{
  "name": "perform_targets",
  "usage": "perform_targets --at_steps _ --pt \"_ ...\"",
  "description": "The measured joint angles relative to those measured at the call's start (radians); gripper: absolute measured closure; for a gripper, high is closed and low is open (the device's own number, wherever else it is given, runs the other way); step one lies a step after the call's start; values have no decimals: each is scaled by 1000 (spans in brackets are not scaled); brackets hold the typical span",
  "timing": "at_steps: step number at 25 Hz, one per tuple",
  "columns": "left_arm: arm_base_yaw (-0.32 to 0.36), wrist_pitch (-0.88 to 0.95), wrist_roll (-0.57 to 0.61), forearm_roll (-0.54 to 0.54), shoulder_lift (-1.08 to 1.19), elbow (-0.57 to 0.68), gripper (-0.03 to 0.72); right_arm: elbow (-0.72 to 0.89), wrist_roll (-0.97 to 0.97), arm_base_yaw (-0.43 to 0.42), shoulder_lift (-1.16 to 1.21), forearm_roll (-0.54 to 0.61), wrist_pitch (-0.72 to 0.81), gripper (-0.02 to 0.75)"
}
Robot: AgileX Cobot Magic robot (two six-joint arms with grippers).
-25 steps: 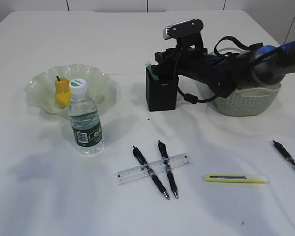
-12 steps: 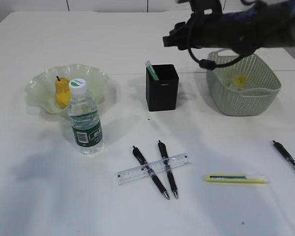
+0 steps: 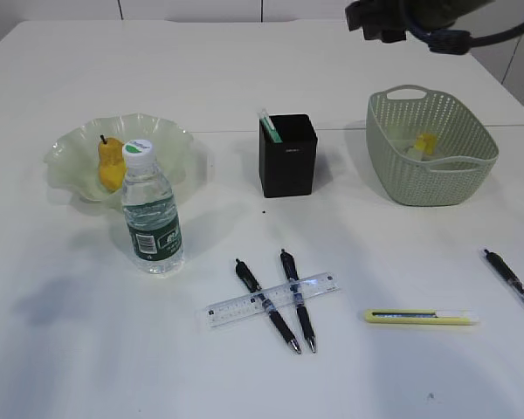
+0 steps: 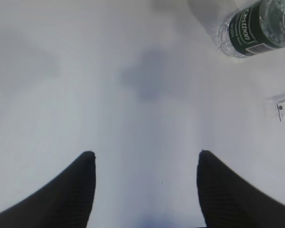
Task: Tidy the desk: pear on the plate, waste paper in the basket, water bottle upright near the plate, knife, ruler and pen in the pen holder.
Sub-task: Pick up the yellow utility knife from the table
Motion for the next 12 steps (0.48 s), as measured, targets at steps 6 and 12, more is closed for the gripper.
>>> perform_targets --at_steps 6,12 --pt "0 7 0 0 0 0 214 0 -209 0 -18 249 327 455" --pt "0 7 0 0 0 0 214 0 -223 0 -18 330 607 455"
